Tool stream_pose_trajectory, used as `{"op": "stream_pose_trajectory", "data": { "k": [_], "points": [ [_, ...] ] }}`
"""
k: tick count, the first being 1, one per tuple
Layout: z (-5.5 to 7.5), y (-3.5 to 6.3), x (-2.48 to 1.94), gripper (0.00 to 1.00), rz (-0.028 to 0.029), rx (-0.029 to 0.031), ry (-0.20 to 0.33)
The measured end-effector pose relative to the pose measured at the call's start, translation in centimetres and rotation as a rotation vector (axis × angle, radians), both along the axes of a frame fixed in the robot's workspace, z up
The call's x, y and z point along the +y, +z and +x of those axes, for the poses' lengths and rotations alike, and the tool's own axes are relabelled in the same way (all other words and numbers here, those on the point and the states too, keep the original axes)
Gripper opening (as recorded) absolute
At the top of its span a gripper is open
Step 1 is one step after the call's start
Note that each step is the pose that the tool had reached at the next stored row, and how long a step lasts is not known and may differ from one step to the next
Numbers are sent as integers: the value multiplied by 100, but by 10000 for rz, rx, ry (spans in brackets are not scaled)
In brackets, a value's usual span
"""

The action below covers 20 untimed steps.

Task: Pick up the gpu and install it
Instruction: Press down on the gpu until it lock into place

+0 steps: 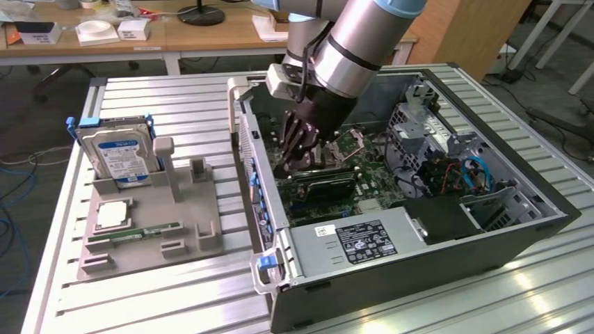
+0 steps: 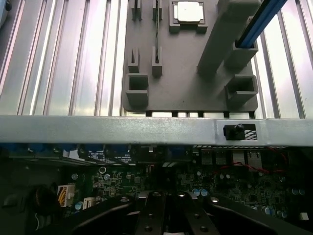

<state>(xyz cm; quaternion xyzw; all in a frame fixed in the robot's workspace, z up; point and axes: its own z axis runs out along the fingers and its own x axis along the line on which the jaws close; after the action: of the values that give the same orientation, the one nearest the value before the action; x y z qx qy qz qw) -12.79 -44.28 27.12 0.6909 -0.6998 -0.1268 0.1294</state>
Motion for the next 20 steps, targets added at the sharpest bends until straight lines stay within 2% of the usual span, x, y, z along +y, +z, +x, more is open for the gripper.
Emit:
{"op": "stream_pose_trajectory", "data": {
  "k": [2,3,5,7,9,10,11,15,16,18,19,20],
  "points": [
    [21,0,0,10,-1,97,0],
    [30,2,0,10,-2,184,1],
    [48,2,0,10,-4,461,1],
    [69,2,0,10,-4,815,0],
    [103,2,1,10,-1,1113,1],
    [123,3,0,10,-3,1230,2],
    [143,5,0,10,-5,1320,1],
    [220,5,0,10,-4,1614,1],
    [238,6,0,10,-2,1728,1],
    [256,11,0,10,-3,2028,1],
    [269,11,0,10,-3,2158,1],
    [282,10,0,10,-2,2255,1]
  ]
}}
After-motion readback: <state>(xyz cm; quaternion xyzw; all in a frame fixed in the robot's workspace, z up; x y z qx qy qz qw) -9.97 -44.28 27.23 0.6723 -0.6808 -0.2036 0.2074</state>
